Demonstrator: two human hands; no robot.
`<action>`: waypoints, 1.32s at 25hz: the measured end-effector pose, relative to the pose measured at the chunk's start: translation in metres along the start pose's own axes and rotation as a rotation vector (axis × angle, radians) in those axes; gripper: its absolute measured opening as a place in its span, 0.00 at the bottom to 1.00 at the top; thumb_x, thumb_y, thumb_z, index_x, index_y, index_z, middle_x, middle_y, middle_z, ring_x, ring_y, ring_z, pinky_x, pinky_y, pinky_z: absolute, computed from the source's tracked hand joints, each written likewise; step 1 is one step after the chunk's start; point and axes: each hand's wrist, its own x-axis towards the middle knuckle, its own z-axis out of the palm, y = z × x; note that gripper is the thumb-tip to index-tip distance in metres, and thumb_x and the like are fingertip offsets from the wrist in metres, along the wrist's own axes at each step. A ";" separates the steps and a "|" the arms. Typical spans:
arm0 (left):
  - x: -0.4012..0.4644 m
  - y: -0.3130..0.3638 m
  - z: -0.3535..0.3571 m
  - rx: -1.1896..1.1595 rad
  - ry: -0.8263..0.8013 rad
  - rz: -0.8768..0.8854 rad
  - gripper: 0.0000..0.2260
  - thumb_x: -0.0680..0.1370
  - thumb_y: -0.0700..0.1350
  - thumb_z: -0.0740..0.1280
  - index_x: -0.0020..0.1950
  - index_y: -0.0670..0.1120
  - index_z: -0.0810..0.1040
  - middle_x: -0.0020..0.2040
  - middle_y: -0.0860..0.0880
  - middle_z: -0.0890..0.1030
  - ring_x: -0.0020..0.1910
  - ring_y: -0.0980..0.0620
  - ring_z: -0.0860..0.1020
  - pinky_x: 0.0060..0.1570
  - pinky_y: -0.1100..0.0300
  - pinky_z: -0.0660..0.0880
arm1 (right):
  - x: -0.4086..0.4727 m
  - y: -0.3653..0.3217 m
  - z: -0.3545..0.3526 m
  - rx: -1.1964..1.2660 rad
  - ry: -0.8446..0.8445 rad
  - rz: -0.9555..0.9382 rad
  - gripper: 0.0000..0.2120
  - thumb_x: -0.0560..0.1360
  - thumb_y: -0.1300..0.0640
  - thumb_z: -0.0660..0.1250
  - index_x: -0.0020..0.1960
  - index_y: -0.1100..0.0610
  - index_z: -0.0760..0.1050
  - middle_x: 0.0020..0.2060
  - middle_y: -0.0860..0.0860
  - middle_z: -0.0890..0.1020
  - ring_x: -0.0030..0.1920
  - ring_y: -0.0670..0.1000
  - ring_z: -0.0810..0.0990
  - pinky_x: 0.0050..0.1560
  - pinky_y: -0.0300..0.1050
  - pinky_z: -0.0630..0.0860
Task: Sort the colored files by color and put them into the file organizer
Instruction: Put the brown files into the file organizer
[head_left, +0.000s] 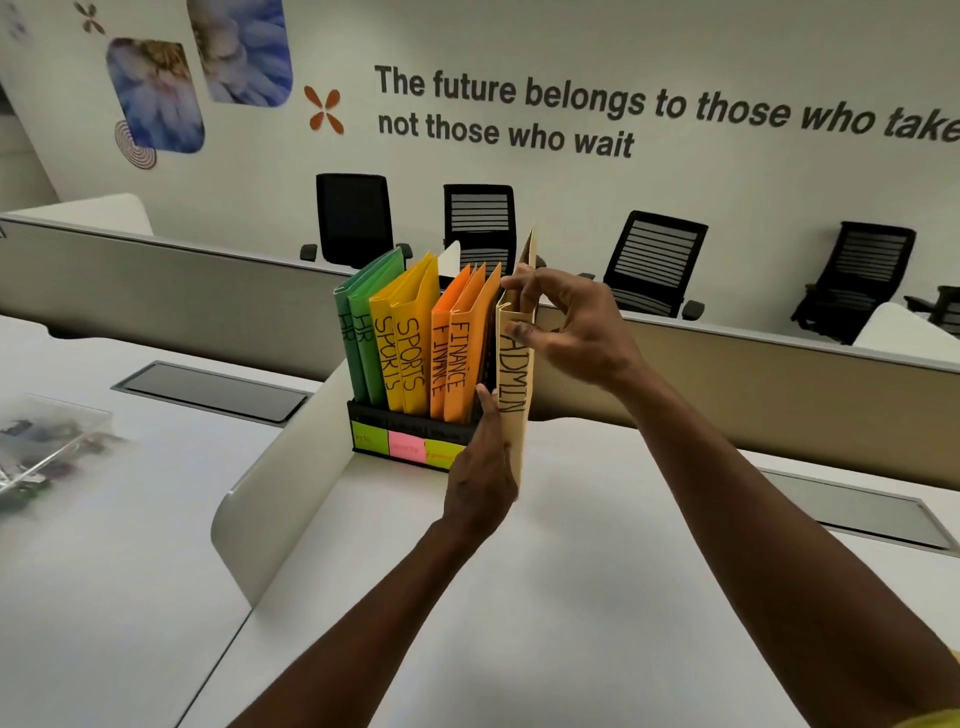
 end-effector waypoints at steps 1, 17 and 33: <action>0.007 -0.003 -0.001 0.005 -0.001 0.002 0.43 0.77 0.35 0.67 0.80 0.46 0.38 0.78 0.43 0.62 0.71 0.41 0.70 0.61 0.47 0.74 | 0.005 0.000 -0.001 0.015 -0.007 -0.020 0.08 0.72 0.59 0.74 0.47 0.59 0.76 0.62 0.49 0.81 0.70 0.45 0.71 0.68 0.42 0.69; 0.118 -0.084 -0.013 0.105 -0.097 -0.044 0.13 0.76 0.45 0.70 0.61 0.49 0.82 0.53 0.51 0.85 0.50 0.53 0.83 0.45 0.56 0.80 | 0.057 0.045 0.026 0.188 -0.018 0.010 0.24 0.74 0.66 0.72 0.53 0.37 0.73 0.73 0.55 0.72 0.77 0.49 0.61 0.64 0.42 0.76; 0.115 -0.116 0.018 -0.039 -0.027 -0.263 0.08 0.77 0.47 0.70 0.55 0.52 0.84 0.47 0.53 0.86 0.43 0.54 0.81 0.36 0.61 0.74 | 0.069 0.112 0.081 0.100 -0.144 0.206 0.18 0.74 0.63 0.73 0.46 0.40 0.73 0.74 0.52 0.70 0.76 0.52 0.64 0.72 0.54 0.69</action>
